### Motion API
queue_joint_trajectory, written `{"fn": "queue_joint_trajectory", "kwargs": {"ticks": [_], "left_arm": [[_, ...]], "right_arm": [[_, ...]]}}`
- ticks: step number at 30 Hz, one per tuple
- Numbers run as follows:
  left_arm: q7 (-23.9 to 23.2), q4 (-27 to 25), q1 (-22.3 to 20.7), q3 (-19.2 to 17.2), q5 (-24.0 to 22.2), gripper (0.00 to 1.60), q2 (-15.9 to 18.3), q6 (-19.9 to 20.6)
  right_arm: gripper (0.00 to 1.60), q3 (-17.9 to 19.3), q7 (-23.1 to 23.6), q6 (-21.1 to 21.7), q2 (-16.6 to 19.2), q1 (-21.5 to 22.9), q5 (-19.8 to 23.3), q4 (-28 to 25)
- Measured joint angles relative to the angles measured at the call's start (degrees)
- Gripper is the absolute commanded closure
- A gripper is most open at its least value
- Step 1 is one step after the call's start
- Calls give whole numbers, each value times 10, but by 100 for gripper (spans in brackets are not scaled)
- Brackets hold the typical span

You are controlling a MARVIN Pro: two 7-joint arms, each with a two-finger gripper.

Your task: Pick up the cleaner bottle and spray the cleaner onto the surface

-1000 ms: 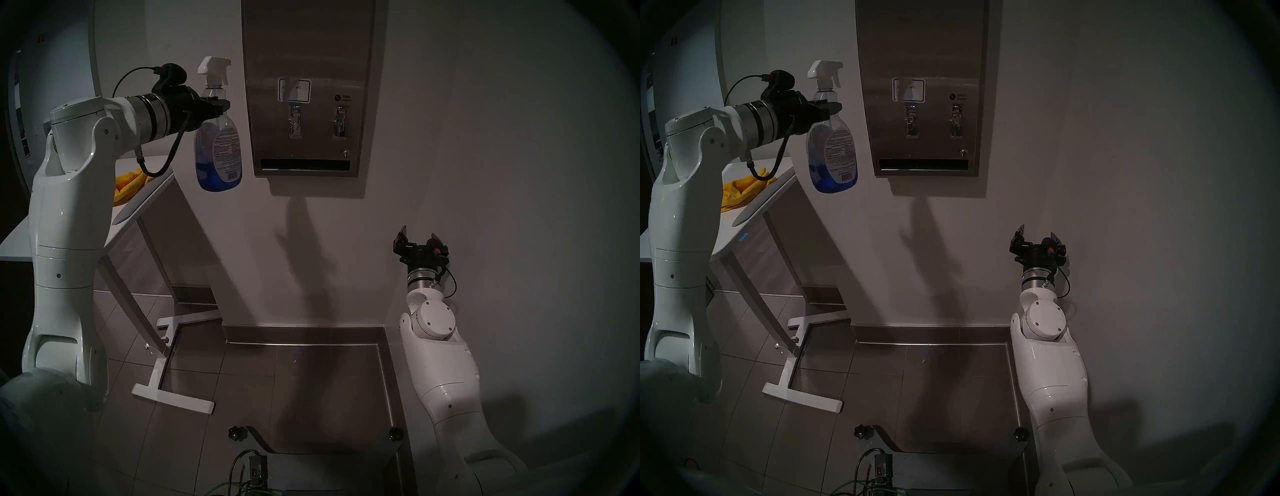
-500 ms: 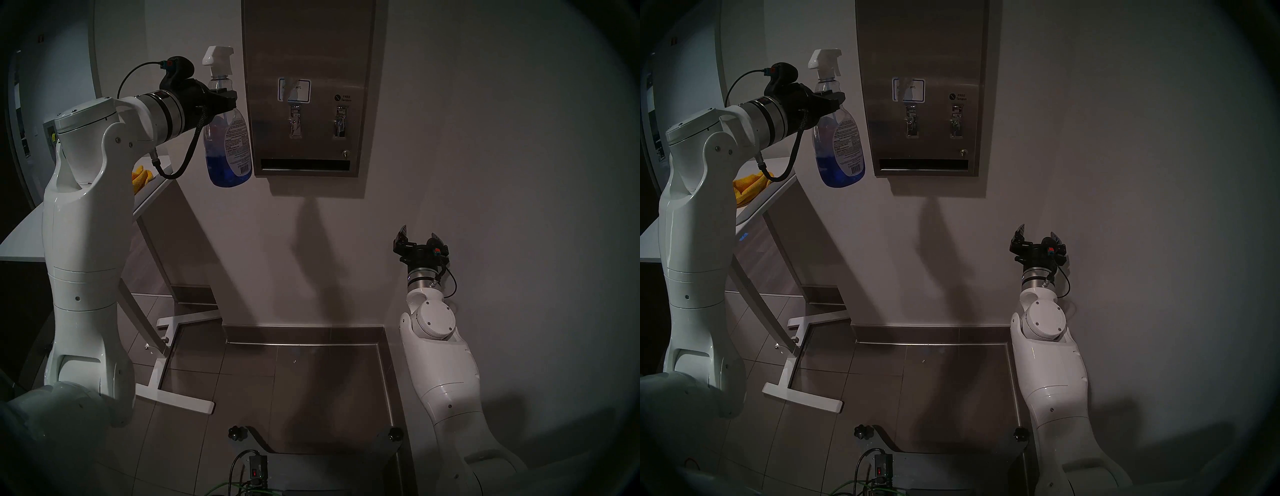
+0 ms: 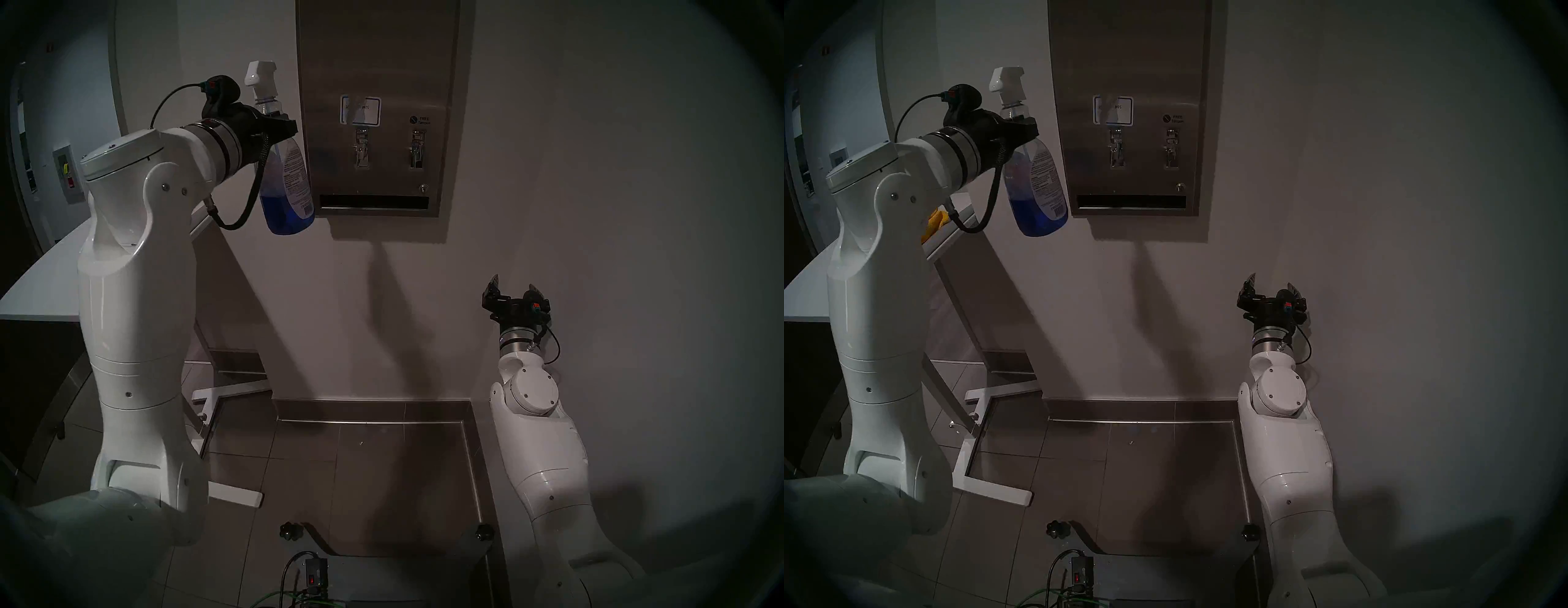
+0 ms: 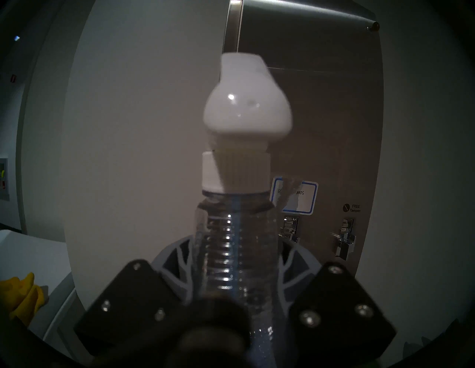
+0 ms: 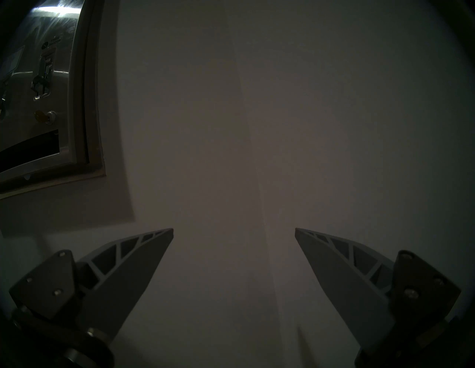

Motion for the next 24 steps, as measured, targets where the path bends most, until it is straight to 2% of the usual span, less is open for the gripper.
{"fn": "queue_joint_trajectory", "kwargs": {"ticks": [9, 24], "left_arm": [[19, -1, 0, 38, 15, 160, -11, -4], [22, 16, 0, 98, 54, 160, 11, -35]], "right_arm": [[0, 0, 0, 0, 0, 0, 0, -1], [0, 0, 0, 0, 0, 0, 0, -2]]}}
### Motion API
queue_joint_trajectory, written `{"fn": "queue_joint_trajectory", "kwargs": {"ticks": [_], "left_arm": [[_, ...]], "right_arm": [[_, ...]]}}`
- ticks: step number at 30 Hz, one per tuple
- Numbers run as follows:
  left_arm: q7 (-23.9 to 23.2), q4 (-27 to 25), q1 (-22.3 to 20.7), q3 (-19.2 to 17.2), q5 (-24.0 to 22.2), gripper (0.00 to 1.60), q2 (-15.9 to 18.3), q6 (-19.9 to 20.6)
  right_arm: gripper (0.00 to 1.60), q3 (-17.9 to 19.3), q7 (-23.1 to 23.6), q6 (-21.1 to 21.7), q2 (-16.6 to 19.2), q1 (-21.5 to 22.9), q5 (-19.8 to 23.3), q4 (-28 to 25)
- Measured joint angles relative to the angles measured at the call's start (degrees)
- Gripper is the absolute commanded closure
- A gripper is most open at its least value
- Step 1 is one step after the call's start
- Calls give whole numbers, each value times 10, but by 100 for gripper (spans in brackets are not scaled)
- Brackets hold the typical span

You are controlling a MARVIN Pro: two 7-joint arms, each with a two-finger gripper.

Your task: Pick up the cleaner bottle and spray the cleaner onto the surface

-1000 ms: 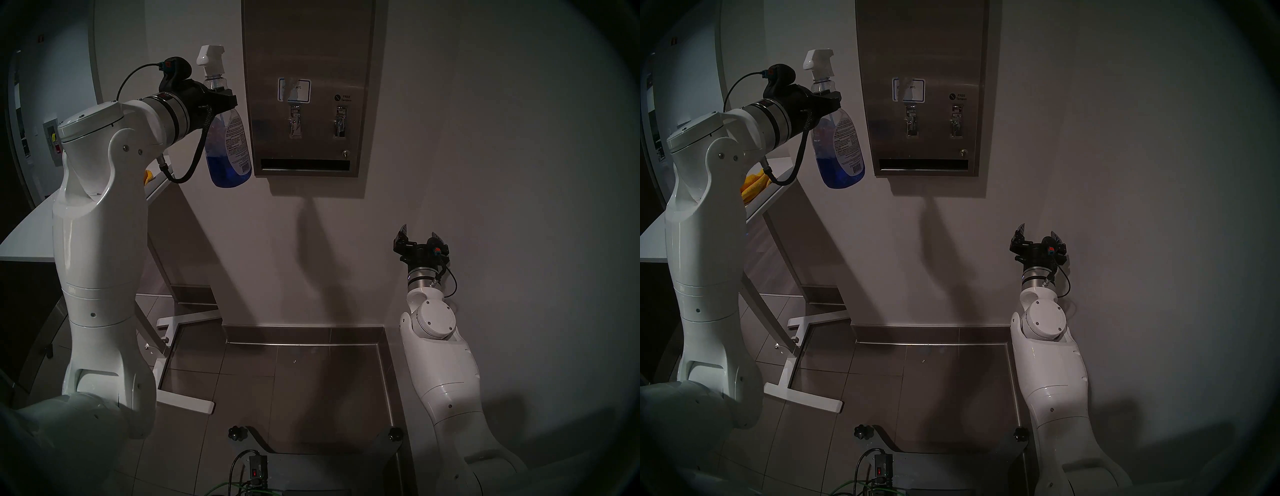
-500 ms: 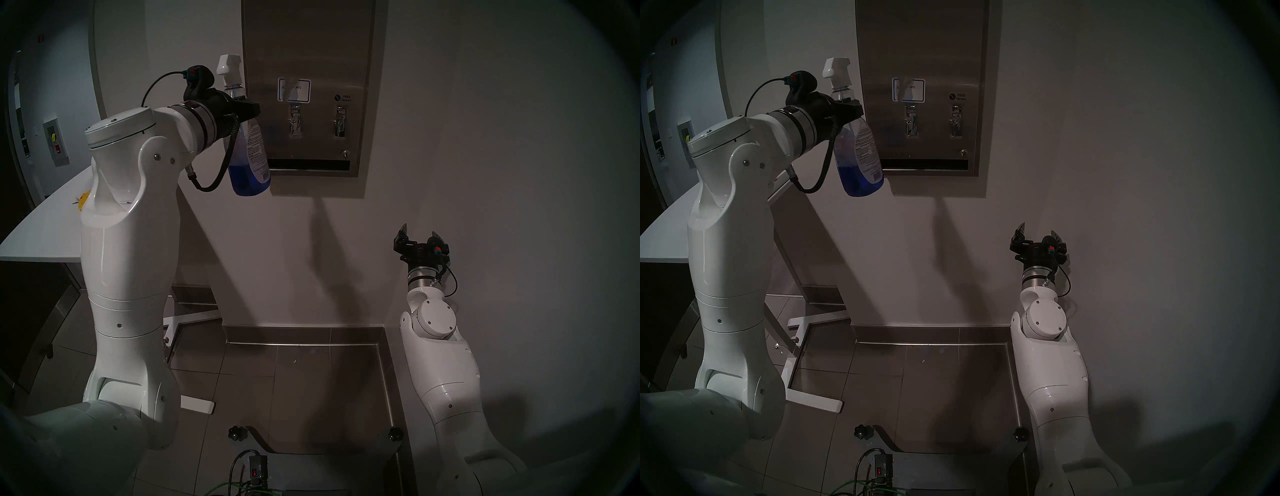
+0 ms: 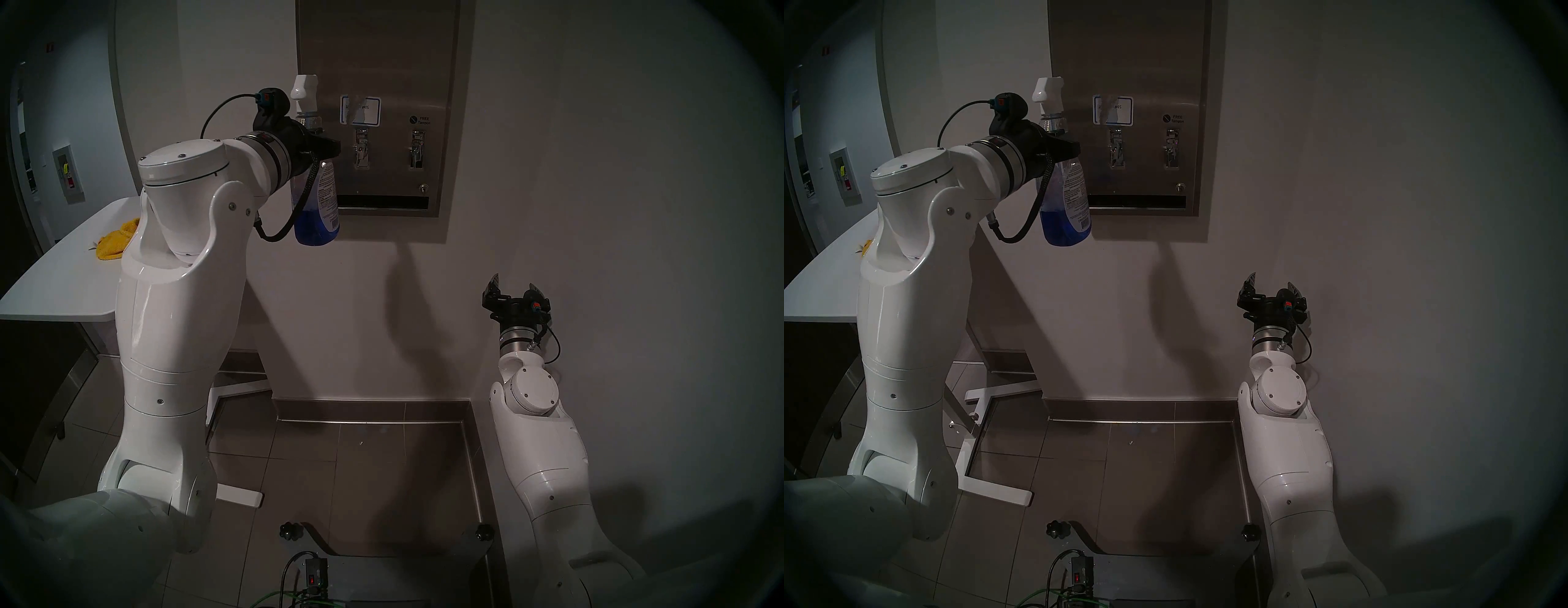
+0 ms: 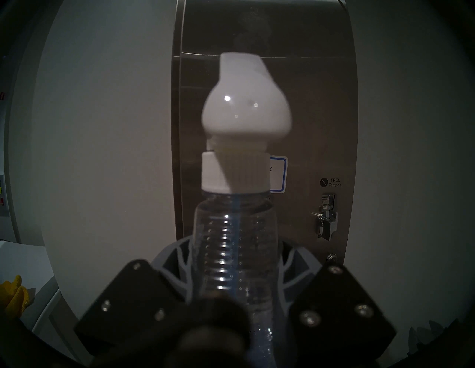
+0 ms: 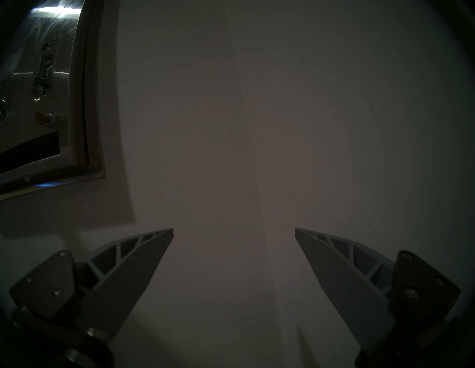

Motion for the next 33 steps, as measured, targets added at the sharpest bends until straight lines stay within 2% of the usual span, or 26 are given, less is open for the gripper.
{"fn": "queue_joint_trajectory", "kwargs": {"ticks": [20, 33], "left_arm": [[2, 26, -19, 8, 23, 160, -3, -37], [-12, 34, -34, 27, 35, 160, -6, -50]], "right_arm": [[0, 0, 0, 0, 0, 0, 0, 0], [0, 0, 0, 0, 0, 0, 0, 0]]}}
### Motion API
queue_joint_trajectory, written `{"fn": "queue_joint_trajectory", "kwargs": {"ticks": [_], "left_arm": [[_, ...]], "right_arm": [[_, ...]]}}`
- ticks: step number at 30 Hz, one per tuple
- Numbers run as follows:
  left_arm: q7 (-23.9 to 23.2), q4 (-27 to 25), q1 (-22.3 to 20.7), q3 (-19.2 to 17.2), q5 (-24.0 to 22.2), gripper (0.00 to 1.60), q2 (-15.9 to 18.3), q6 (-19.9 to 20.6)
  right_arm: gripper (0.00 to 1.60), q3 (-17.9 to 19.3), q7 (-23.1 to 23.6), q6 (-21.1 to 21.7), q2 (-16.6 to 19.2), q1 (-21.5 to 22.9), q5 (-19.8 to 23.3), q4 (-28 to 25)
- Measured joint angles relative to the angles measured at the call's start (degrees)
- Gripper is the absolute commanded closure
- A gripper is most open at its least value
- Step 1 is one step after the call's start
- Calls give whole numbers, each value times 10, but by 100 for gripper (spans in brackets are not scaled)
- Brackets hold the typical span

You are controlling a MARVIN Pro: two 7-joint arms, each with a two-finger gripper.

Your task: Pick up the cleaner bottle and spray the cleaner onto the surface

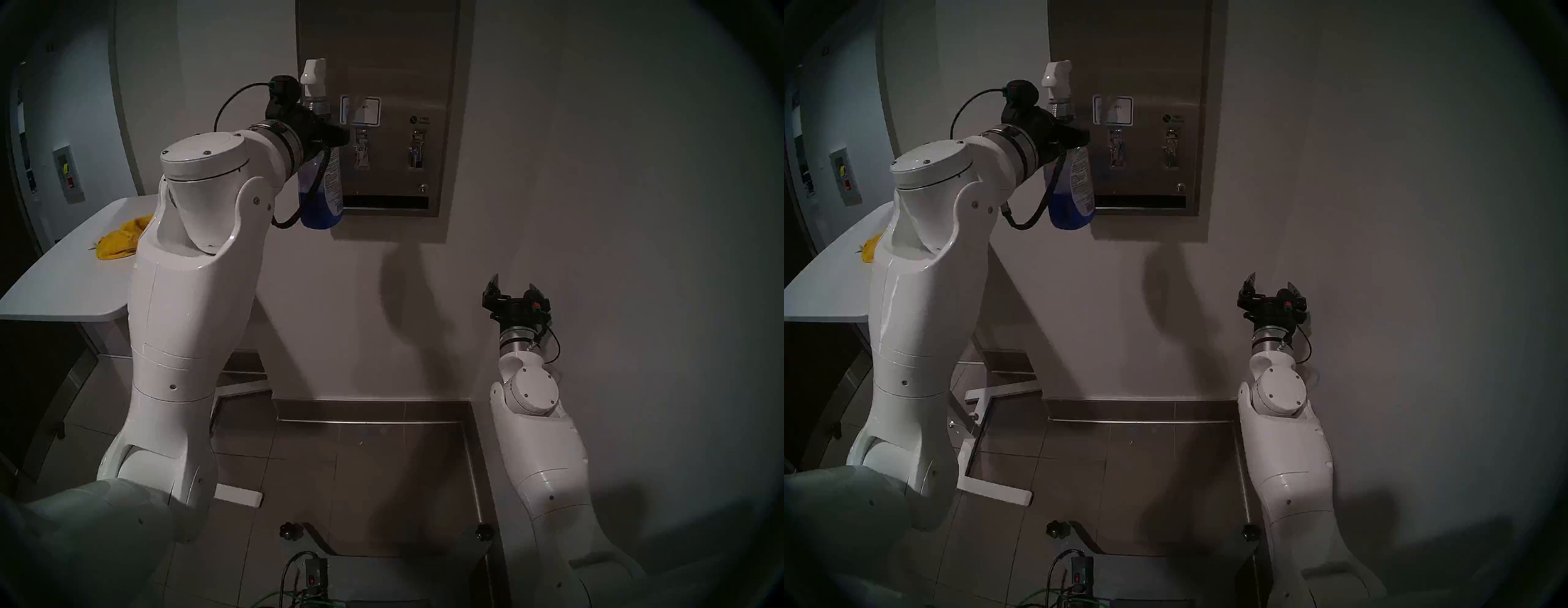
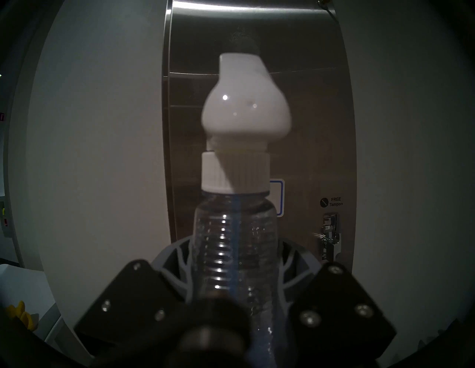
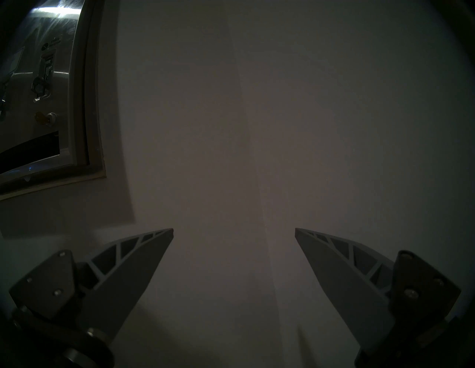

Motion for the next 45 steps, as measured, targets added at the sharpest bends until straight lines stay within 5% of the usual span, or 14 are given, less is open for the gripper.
{"fn": "queue_joint_trajectory", "kwargs": {"ticks": [34, 45], "left_arm": [[-29, 14, -10, -7, 17, 160, -1, -22], [-34, 15, -10, -9, 21, 160, -3, -21]], "right_arm": [[0, 0, 0, 0, 0, 0, 0, 0], [0, -22, 39, 2, 10, 16, 6, 0]]}}
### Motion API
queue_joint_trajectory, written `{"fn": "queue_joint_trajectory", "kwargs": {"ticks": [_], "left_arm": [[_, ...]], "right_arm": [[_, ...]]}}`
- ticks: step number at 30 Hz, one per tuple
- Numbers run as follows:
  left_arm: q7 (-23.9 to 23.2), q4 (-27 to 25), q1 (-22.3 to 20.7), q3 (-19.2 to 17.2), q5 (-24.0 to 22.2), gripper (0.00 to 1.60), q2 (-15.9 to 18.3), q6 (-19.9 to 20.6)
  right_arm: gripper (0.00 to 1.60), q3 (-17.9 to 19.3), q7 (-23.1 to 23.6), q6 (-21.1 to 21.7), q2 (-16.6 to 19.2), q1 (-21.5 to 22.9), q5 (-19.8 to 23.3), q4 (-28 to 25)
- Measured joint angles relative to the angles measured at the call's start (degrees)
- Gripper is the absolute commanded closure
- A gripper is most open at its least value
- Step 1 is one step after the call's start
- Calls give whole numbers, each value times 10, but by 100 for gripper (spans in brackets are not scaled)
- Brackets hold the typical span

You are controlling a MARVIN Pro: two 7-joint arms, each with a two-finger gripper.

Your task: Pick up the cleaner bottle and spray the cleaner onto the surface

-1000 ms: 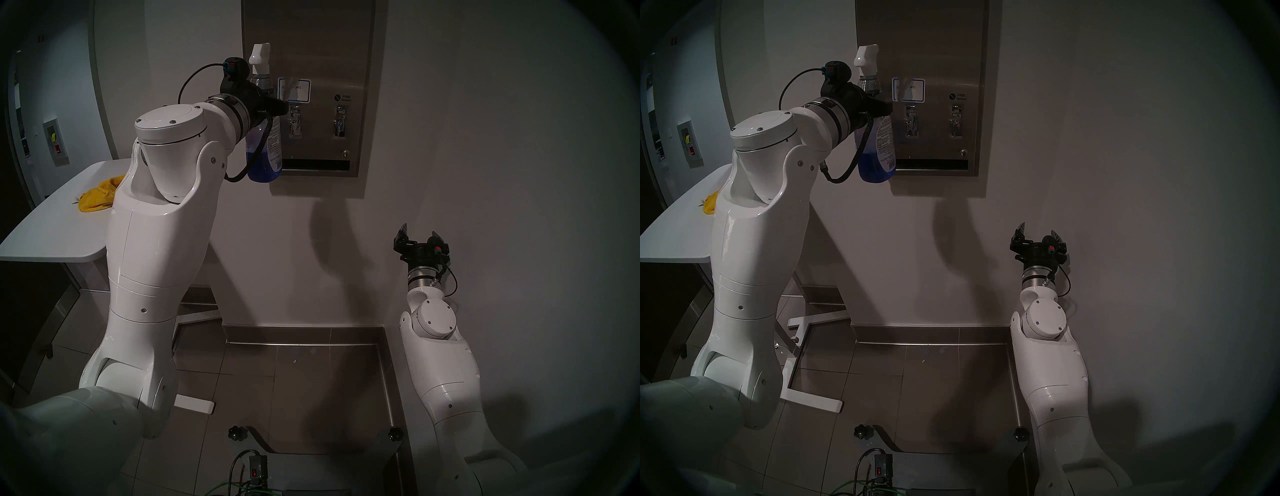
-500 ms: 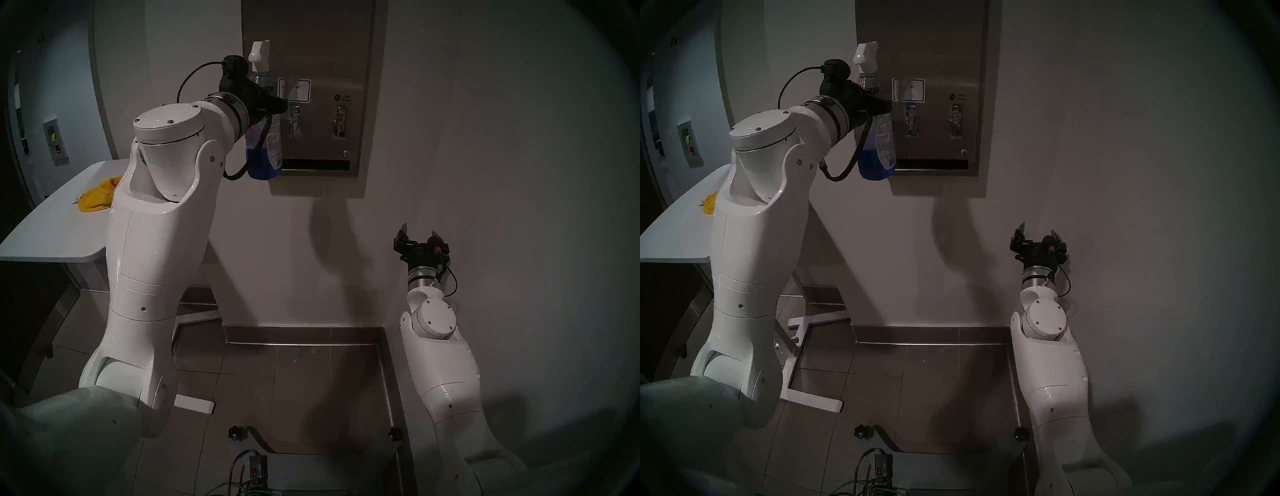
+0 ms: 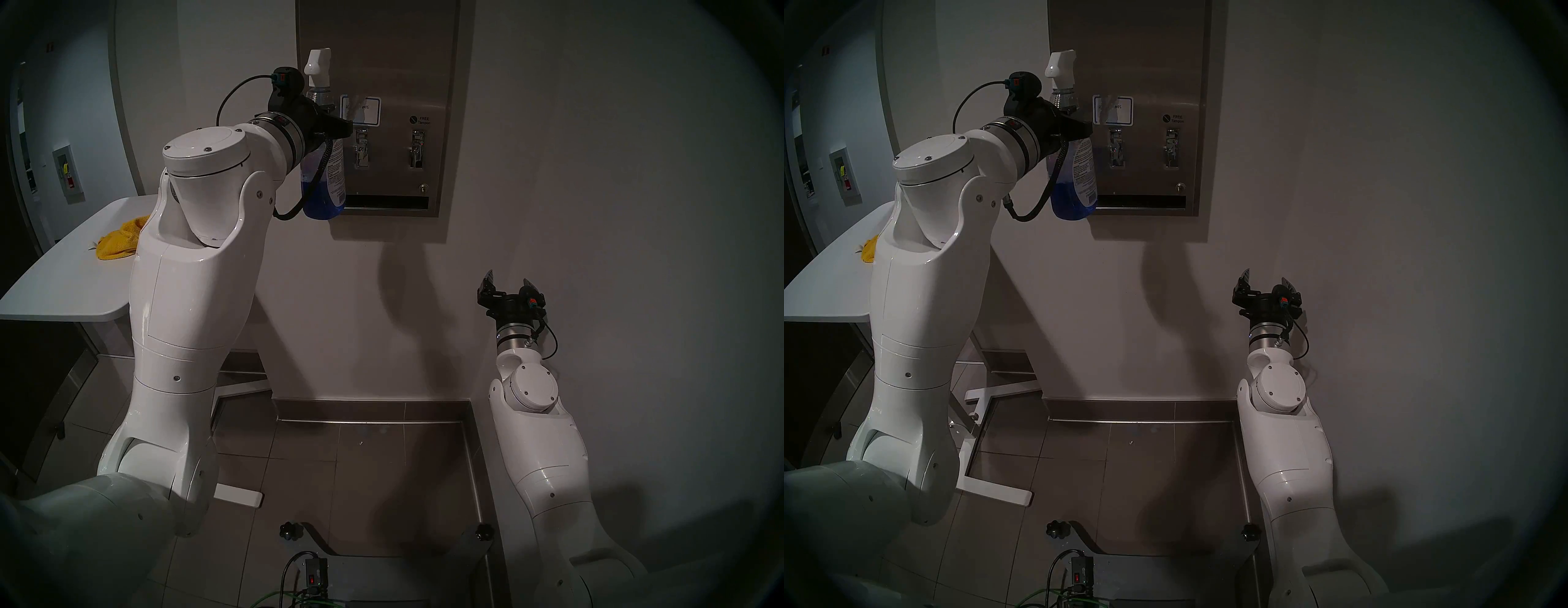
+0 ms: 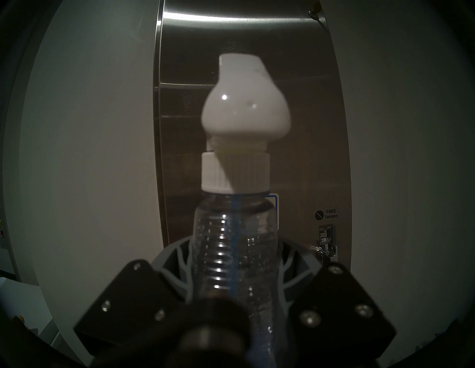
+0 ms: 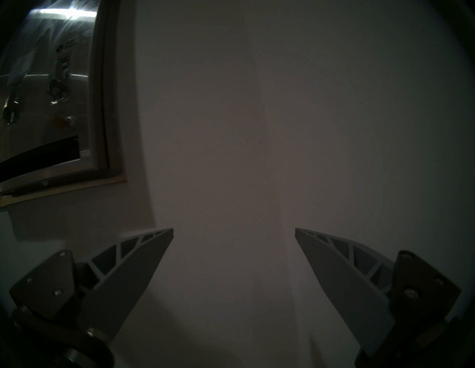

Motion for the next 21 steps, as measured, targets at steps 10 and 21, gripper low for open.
{"fn": "queue_joint_trajectory", "kwargs": {"ticks": [10, 21], "left_arm": [[-4, 0, 0, -2, 3, 160, -2, 0], [-7, 0, 0, -4, 7, 160, -4, 0]], "right_arm": [[0, -21, 34, 0, 11, 38, -3, 0], [0, -30, 62, 1, 23, 75, -6, 1]]}}
